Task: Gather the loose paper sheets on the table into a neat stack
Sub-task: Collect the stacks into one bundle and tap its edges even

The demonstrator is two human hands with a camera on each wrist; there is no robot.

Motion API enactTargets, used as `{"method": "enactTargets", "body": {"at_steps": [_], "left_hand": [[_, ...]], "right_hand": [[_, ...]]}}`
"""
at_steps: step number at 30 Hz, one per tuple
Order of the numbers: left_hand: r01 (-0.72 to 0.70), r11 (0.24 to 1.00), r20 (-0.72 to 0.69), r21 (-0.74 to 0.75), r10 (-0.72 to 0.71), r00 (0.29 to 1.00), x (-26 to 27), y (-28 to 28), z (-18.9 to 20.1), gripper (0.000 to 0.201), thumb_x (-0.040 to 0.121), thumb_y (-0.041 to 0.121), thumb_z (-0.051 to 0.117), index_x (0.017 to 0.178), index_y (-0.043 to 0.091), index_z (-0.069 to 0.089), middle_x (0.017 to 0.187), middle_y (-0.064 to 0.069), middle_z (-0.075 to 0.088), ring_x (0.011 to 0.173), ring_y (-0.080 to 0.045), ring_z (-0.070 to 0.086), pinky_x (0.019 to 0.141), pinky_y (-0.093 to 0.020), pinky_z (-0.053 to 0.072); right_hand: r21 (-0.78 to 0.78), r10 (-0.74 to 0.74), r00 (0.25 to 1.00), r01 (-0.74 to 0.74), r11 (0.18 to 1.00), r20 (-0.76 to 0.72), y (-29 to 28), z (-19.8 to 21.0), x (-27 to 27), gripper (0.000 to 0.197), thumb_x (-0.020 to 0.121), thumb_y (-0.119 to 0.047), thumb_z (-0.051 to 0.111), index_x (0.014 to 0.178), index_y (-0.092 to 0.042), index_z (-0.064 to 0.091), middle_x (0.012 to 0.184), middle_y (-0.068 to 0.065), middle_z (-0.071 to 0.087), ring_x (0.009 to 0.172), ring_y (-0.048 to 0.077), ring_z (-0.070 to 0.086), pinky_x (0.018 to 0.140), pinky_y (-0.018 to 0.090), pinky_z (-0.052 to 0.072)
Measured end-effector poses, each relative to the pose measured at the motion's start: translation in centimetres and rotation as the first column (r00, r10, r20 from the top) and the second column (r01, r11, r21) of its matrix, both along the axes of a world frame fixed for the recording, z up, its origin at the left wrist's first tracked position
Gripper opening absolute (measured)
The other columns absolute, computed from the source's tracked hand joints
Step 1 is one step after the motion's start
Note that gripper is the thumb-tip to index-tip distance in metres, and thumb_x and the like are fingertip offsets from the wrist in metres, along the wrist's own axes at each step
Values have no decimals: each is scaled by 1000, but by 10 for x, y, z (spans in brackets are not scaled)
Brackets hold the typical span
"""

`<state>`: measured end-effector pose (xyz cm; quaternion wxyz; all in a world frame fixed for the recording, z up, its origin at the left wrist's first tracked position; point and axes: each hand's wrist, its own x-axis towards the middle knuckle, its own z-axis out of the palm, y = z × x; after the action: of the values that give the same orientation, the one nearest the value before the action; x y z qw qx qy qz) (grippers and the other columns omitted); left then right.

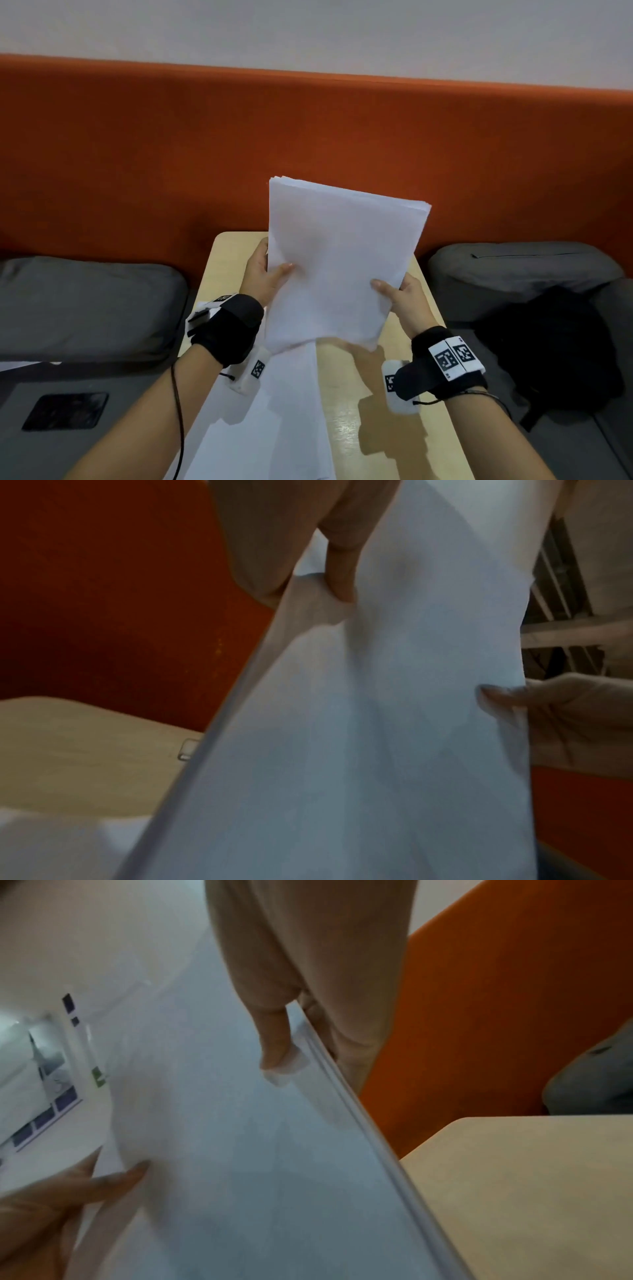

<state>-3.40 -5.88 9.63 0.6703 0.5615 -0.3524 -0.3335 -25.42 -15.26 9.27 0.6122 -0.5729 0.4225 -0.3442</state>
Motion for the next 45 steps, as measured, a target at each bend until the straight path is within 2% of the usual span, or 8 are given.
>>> {"method": "enactTargets", "body": {"at_steps": [6, 14, 22, 26, 32, 39, 42, 45], "left_hand": [[-22, 1000, 123, -7, 23, 992, -6, -6, 5, 38, 87, -12, 49, 115, 14, 47, 103, 7, 60, 84, 10, 61, 76, -9, 48], [75, 997, 126, -24, -71, 989, -13, -7, 9, 33, 83, 3, 60, 111, 16, 50, 101, 8, 62, 80, 9, 63, 74, -15, 51], [-30, 994, 165, -101, 46, 985, -19, -18, 29, 25, 96, 1, 41, 116, 13, 52, 101, 7, 61, 82, 11, 61, 79, -10, 48], [-126, 987, 109, -104, 137, 985, -19, -15, 20, 22, 99, 7, 37, 112, 16, 53, 103, -1, 61, 88, -6, 58, 84, -21, 47], [-144, 976, 128, -163, 166, 978, -14, -6, 38, 14, 98, 18, 42, 101, 24, 55, 92, 6, 62, 78, -1, 59, 74, -22, 48], [-213, 962, 341, -170, 261, 903, 2, 12, 43, 38, 93, 11, 48, 129, 3, 36, 104, 12, 53, 91, 10, 56, 77, -2, 41], [-204, 976, 406, 71, 158, 900, 10, 32, 0, 42, 91, 8, 51, 130, 2, 36, 108, 5, 54, 107, -21, 57, 84, -16, 43], [-186, 976, 378, 117, 129, 917, 28, 47, -12, 41, 90, 0, 51, 129, 4, 38, 114, -3, 56, 106, -16, 59, 93, -30, 46]], "right_hand": [[-95, -45, 998, 48, 994, 33, 0, 12, 6, 10, 91, -10, 57, 97, -15, 63, 99, 3, 68, 90, 20, 64, 78, 31, 52], [-227, -164, 966, 209, 951, 201, -12, 51, -3, 20, 95, -16, 53, 113, -13, 61, 104, -4, 66, 97, 13, 63, 83, 27, 50], [-282, -73, 970, 139, 949, 233, -6, 53, -7, 31, 92, -50, 36, 116, -43, 55, 130, -3, 58, 121, 14, 53, 99, 33, 44], [-152, 29, 994, -13, 988, 105, 3, 32, -8, 18, 96, -26, 47, 103, -23, 63, 97, -7, 72, 95, 12, 67, 75, 26, 53], [-165, 18, 993, 1, 986, 113, 8, 34, 0, 13, 95, -13, 50, 99, -12, 62, 93, -5, 66, 75, -2, 67, 65, 12, 51], [-181, 155, 987, -144, 973, 48, 14, 32, 24, 16, 88, -6, 60, 103, -7, 63, 97, -3, 69, 80, 1, 67, 73, 22, 51], [-164, 176, 976, -196, 967, -127, 17, 11, 33, 13, 90, -6, 58, 102, -7, 62, 99, 3, 67, 83, 6, 68, 71, 23, 51], [-196, 108, 988, -127, 972, -107, 15, 17, 47, 16, 93, -5, 53, 107, -8, 61, 102, 6, 66, 95, 22, 63, 75, 22, 51]]}}
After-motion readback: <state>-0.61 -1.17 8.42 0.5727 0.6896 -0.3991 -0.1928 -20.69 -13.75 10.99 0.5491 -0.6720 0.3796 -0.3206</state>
